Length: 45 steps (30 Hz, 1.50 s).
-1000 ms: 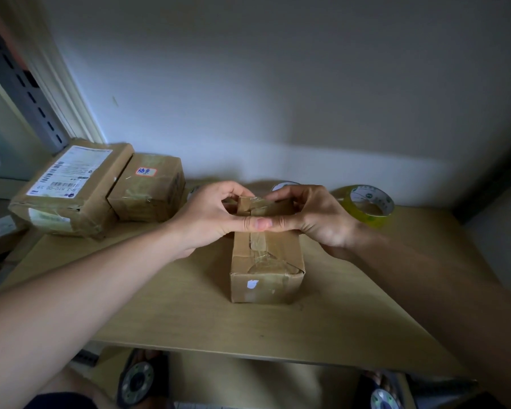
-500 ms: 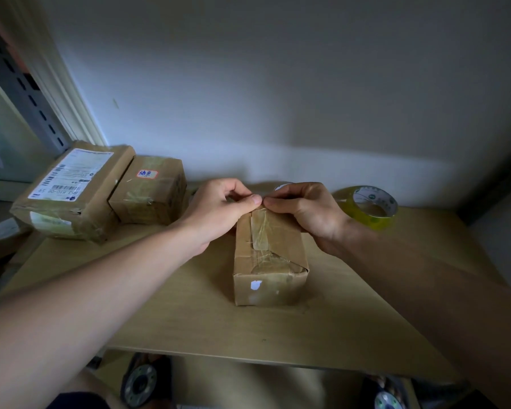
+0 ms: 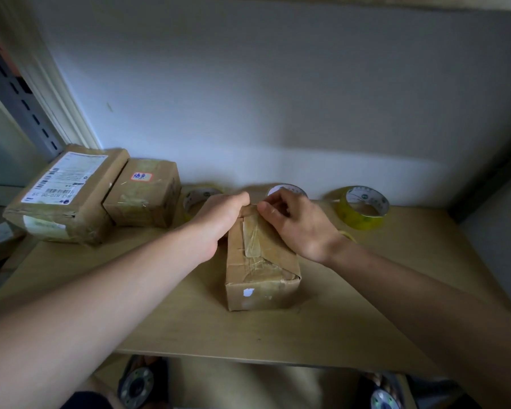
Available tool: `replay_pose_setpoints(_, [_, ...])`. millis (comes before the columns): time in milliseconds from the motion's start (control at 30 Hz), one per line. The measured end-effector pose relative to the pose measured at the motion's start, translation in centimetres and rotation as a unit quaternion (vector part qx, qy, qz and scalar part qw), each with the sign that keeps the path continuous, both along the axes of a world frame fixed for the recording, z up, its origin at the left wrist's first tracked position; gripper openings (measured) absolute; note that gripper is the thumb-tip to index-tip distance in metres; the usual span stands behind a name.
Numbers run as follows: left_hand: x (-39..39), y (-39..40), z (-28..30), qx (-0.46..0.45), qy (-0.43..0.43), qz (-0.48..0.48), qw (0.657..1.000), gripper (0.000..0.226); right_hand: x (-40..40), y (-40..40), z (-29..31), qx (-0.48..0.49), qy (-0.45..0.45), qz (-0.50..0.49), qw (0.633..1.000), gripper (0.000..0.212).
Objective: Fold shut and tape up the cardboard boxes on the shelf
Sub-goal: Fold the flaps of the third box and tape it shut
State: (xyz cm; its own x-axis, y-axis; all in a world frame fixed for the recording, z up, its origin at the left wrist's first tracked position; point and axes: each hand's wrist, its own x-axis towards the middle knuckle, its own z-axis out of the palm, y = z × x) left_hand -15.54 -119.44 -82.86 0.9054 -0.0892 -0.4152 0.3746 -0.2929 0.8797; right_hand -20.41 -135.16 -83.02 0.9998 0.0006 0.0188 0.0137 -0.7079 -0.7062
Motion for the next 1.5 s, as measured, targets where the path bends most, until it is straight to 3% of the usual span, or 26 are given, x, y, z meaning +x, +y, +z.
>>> replay_pose_setpoints(100, [0.1, -0.3, -0.3, 0.008, 0.01, -0.001, 1.0, 0.017, -0.4, -0.3, 0.1, 0.01, 0.07, 0.024, 0.997, 0.044])
replay_pose_setpoints(233, [0.5, -0.3, -0.7, 0.001, 0.01, -0.004, 1.0, 0.014, -0.7, -0.4, 0.4, 0.128, 0.151, -0.016, 0.98, 0.05])
replay_pose_setpoints(333, [1.6, 0.6, -2.6, -0.065, 0.017, 0.003, 0.998, 0.017, -0.9, -0.3, 0.9, 0.122, 0.171, -0.008, 0.978, 0.052])
replay_pose_setpoints(467, [-0.8, 0.1, -0.6, -0.121, -0.022, 0.056, 0.991, 0.024, -1.2, 0.5, 1.3, 0.168, 0.196, 0.006, 0.966, 0.046])
replay_pose_setpoints(533, [-2.7, -0.4, 0.5, -0.139, -0.077, 0.107, 0.981, 0.022, -1.3, 0.8, 1.5, 0.194, 0.17, 0.016, 0.966, 0.043])
replay_pose_setpoints(600, [-4.1, -0.2, 1.2, -0.173, -0.129, 0.104, 0.971, 0.017, -1.4, 0.9, 1.8, 0.211, 0.116, 0.021, 0.97, 0.042])
replay_pose_setpoints(667, [-4.3, 0.0, 1.8, -0.191, -0.158, 0.075, 0.966, 0.026, -1.5, 0.7, 2.1, 0.227, 0.058, 0.013, 0.972, 0.045])
replay_pose_setpoints(800, [-4.0, 0.8, 2.3, -0.245, -0.144, -0.016, 0.959, 0.059, -1.8, -0.3, 2.3, 0.234, -0.04, 0.046, 0.97, 0.06])
replay_pose_setpoints(900, [-3.6, 1.9, 2.0, -0.269, -0.101, -0.076, 0.955, 0.069, -2.0, -0.9, 1.8, 0.227, -0.078, 0.078, 0.968, 0.066])
replay_pose_setpoints(1100, [-2.5, 4.1, 1.2, -0.135, -0.166, -0.212, 0.954, 0.089, -2.2, -2.2, 1.7, 0.199, 0.01, 0.119, 0.973, 0.1])
replay_pose_setpoints(1233, [-2.6, 4.1, 1.1, -0.078, -0.192, -0.193, 0.959, 0.082, -2.2, -1.8, 1.5, 0.224, 0.055, 0.107, 0.967, 0.105])
replay_pose_setpoints(1500, [-2.0, 3.2, 0.7, -0.055, -0.209, -0.117, 0.969, 0.056, -1.7, -1.4, 2.5, 0.291, 0.115, 0.078, 0.947, 0.101])
